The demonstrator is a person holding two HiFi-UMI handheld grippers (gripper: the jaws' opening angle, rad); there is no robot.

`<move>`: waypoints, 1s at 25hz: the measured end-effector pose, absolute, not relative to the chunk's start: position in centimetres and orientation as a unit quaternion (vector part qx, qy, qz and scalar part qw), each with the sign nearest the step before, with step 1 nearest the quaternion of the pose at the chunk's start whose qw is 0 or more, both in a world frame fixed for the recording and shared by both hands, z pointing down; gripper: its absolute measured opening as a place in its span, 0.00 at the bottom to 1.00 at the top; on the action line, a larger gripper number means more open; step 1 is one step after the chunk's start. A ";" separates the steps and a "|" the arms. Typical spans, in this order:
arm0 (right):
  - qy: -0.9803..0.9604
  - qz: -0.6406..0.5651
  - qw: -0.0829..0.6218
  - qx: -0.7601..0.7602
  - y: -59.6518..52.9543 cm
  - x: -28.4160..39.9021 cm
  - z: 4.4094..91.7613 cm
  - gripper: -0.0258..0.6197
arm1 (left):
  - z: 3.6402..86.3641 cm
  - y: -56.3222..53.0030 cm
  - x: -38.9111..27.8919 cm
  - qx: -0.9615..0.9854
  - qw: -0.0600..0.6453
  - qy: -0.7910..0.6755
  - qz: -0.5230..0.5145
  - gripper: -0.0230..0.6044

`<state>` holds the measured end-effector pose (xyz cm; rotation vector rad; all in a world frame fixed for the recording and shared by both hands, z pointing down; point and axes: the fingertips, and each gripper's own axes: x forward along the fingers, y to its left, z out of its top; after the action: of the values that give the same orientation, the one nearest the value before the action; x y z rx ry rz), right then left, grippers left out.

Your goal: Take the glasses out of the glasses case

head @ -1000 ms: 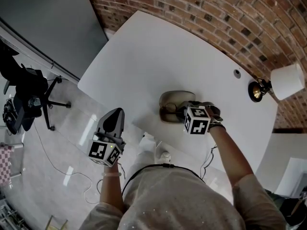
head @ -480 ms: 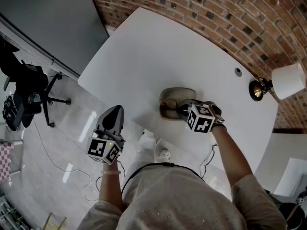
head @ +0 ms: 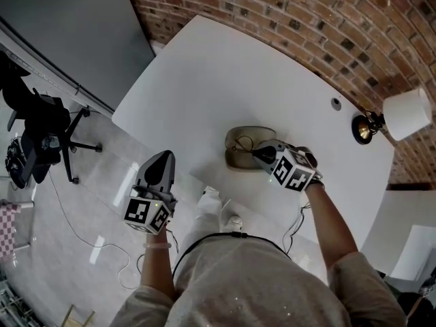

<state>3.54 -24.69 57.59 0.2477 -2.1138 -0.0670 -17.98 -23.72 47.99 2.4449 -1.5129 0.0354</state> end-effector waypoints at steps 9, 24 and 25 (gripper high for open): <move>-0.892 0.001 0.420 0.165 -25.6 4.5 55.2 0.07 | 47.3 -23.7 -17.1 0.847 0.124 -0.516 0.012 0.05; -0.909 0.023 0.328 0.255 -26.2 6.7 50.5 0.07 | 45.9 -23.2 -15.6 0.851 0.105 -0.515 0.015 0.05; -0.910 0.025 0.322 0.261 -26.1 7.0 50.2 0.07 | 45.8 -23.1 -15.5 0.851 0.104 -0.515 0.014 0.05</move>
<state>6.97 -26.15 50.17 0.6844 -2.3880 0.0669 -15.54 -23.10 45.81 2.5096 -1.5182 0.0426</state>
